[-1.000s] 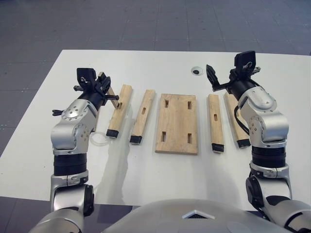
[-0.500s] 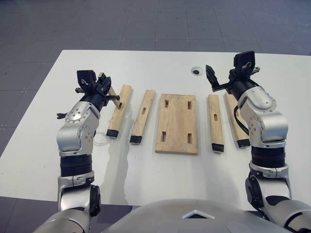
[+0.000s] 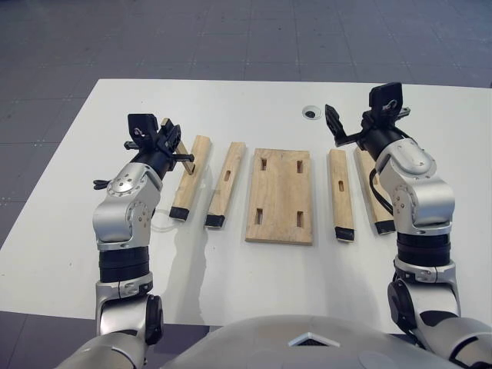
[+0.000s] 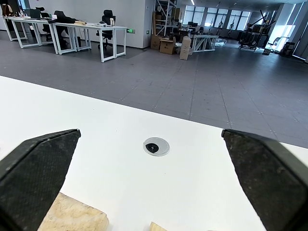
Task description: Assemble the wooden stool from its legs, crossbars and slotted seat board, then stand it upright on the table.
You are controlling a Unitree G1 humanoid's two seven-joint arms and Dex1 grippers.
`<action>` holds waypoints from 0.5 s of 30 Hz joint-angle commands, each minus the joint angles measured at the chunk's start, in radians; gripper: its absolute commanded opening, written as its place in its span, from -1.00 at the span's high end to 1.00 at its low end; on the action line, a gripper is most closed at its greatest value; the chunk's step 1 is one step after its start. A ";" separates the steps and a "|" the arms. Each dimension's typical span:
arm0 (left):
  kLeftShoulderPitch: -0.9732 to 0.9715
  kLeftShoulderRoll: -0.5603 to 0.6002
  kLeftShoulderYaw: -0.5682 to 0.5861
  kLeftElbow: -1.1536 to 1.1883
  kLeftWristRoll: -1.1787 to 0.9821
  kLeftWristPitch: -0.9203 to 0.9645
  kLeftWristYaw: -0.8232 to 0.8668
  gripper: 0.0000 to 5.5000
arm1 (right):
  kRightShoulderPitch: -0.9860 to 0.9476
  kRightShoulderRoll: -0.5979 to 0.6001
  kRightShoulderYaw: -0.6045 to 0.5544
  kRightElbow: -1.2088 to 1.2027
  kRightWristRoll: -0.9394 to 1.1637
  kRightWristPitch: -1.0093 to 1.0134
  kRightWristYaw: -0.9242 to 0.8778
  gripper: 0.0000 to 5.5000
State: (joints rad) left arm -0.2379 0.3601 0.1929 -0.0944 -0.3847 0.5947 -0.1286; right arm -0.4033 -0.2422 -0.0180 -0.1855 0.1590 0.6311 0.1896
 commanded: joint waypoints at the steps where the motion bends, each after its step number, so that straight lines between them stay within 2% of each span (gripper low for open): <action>1: 0.074 -0.022 -0.020 0.042 0.038 -0.021 -0.017 0.84 | 0.002 0.001 0.001 -0.005 -0.005 -0.005 0.003 -0.98; 9: 0.257 -0.091 -0.132 0.132 0.155 -0.203 -0.037 0.84 | 0.000 -0.001 -0.002 -0.015 -0.004 -0.001 0.002 -0.98; 15: 0.298 -0.095 -0.092 0.300 0.159 -0.273 -0.066 0.84 | -0.004 -0.003 0.001 -0.021 -0.004 0.004 0.005 -0.98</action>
State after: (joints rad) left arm -0.0846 0.2860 0.1230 -0.0088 -0.2432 0.2088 -0.1727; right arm -0.4029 -0.2424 -0.0181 -0.1890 0.1590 0.6312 0.1900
